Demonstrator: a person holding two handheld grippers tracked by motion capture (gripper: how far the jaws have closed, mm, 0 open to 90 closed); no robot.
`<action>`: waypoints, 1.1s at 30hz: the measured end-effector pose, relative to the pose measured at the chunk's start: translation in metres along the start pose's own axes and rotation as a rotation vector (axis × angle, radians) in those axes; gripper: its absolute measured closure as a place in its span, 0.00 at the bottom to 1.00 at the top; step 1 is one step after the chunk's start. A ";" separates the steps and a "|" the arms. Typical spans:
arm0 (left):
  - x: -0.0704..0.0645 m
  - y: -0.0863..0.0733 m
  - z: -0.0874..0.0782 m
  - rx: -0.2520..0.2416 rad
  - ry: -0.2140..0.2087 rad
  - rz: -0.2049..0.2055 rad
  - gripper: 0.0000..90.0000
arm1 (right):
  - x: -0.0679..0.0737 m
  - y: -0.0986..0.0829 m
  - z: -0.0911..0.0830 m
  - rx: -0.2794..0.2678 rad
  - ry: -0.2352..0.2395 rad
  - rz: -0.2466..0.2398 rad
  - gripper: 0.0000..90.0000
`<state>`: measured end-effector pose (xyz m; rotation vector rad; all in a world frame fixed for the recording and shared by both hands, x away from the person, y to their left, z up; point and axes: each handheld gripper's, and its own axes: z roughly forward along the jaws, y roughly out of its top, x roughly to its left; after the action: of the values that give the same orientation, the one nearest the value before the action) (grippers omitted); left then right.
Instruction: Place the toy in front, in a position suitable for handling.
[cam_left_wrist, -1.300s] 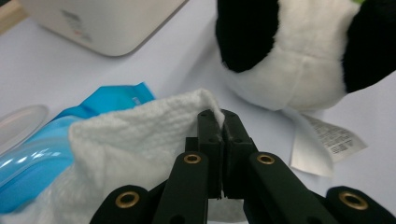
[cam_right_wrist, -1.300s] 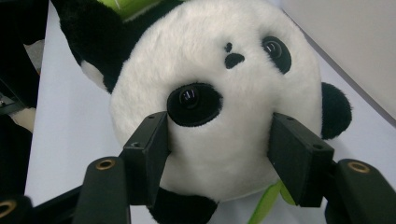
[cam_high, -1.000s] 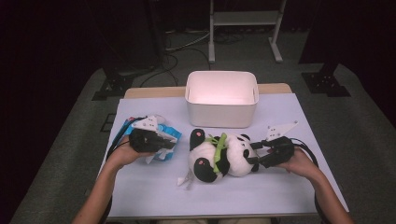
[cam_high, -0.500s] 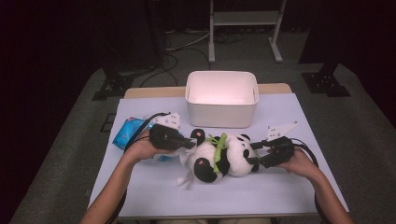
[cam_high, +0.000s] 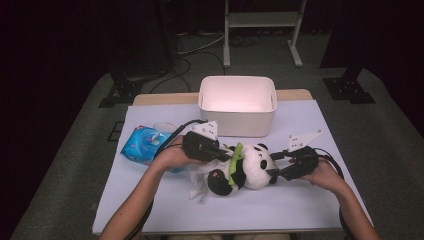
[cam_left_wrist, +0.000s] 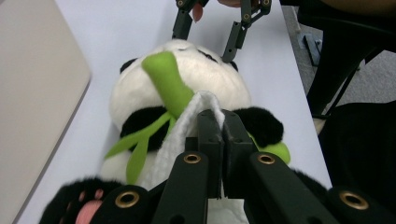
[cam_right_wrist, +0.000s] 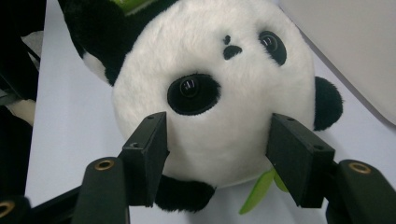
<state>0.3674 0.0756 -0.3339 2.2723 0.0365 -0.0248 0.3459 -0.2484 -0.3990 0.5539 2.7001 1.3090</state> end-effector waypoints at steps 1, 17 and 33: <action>0.000 0.002 0.003 0.001 -0.003 0.002 0.99 | 0.000 0.000 -0.001 -0.003 0.002 0.000 0.42; -0.003 0.030 0.032 0.056 -0.052 0.057 0.99 | 0.018 0.037 -0.027 -0.059 0.044 -0.116 0.53; -0.005 0.033 0.042 0.092 -0.051 0.080 0.97 | 0.022 0.065 -0.017 -0.046 0.131 -0.161 0.60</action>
<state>0.3633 0.0222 -0.3360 2.3624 -0.0834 -0.0430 0.3393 -0.2164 -0.3361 0.2481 2.7409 1.4063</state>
